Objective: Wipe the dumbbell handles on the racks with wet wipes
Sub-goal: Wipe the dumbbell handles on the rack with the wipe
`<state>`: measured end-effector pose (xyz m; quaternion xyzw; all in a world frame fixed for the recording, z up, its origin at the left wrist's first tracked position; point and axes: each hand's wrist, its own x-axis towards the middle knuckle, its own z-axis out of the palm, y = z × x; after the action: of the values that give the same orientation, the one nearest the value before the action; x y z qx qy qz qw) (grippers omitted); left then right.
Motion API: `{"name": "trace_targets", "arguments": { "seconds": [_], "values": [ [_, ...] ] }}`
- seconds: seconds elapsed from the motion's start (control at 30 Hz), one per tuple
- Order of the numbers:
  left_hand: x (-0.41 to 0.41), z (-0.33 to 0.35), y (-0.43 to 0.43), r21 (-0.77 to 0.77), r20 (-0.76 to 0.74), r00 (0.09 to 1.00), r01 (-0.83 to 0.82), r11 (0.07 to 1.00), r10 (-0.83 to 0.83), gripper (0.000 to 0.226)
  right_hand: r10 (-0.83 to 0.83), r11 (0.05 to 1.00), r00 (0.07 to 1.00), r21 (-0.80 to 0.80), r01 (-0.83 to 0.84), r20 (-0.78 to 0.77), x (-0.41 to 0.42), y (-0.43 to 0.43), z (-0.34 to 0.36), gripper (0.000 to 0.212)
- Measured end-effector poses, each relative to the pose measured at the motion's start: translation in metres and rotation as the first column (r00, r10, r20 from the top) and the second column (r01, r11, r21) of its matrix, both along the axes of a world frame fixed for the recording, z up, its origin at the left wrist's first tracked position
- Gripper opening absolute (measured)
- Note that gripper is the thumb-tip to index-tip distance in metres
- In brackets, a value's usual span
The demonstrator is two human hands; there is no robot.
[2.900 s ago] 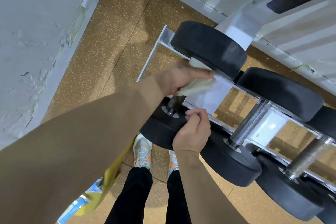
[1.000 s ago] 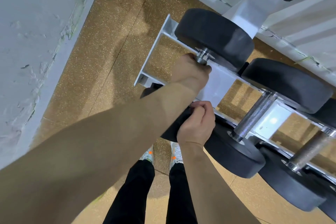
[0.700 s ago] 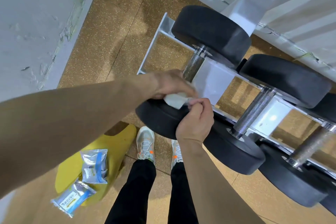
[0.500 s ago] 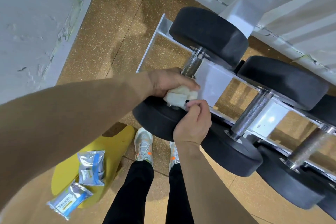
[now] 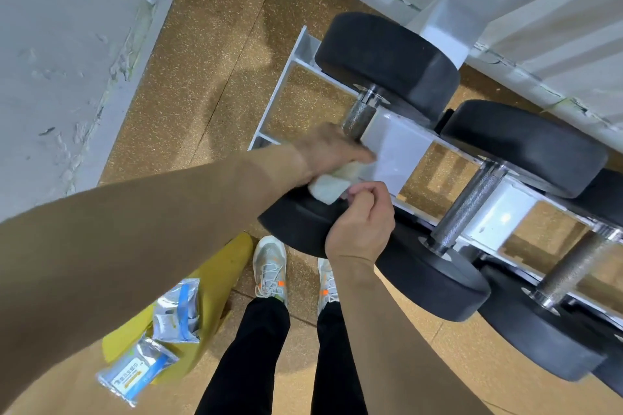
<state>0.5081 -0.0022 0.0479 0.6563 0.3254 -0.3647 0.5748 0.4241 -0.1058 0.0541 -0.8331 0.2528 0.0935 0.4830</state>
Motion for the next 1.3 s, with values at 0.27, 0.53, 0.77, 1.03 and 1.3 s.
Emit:
{"name": "trace_targets", "arguments": {
  "seconds": [0.27, 0.53, 0.77, 1.03, 1.3],
  "values": [
    [-0.008, 0.035, 0.025, 0.314, -0.081, 0.789, 0.6, 0.736, -0.609, 0.054, 0.008, 1.0, 1.0, 0.001, -0.008, -0.006, 0.001, -0.001, 0.003, 0.023],
    [-0.045, 0.09, 0.043, 0.125, 0.11, 0.985, 0.12, 0.985, -0.134, 0.025, -0.017, 0.999, 0.998, 0.043, 0.02, -0.064, 0.003, 0.002, 0.013, 0.023],
    [-0.067, 0.116, 0.012, -0.278, 0.095, 0.877, -0.43, 0.859, 0.471, 0.029, 0.056, 0.958, 0.978, 0.287, 0.005, -0.202, 0.015, -0.006, 0.049, 0.024],
    [-0.068, 0.138, -0.047, -0.579, 0.051, 0.791, -0.474, 0.663, 0.609, 0.033, 0.248, 0.714, 0.906, 0.696, 0.068, -0.343, 0.033, -0.092, 0.126, 0.038],
    [-0.068, 0.148, -0.098, -0.509, 0.19, 0.759, -0.466, 0.723, 0.623, 0.033, 0.428, 0.761, 0.888, 0.597, -0.253, -0.17, 0.045, -0.156, 0.145, 0.016]
  ]
}}
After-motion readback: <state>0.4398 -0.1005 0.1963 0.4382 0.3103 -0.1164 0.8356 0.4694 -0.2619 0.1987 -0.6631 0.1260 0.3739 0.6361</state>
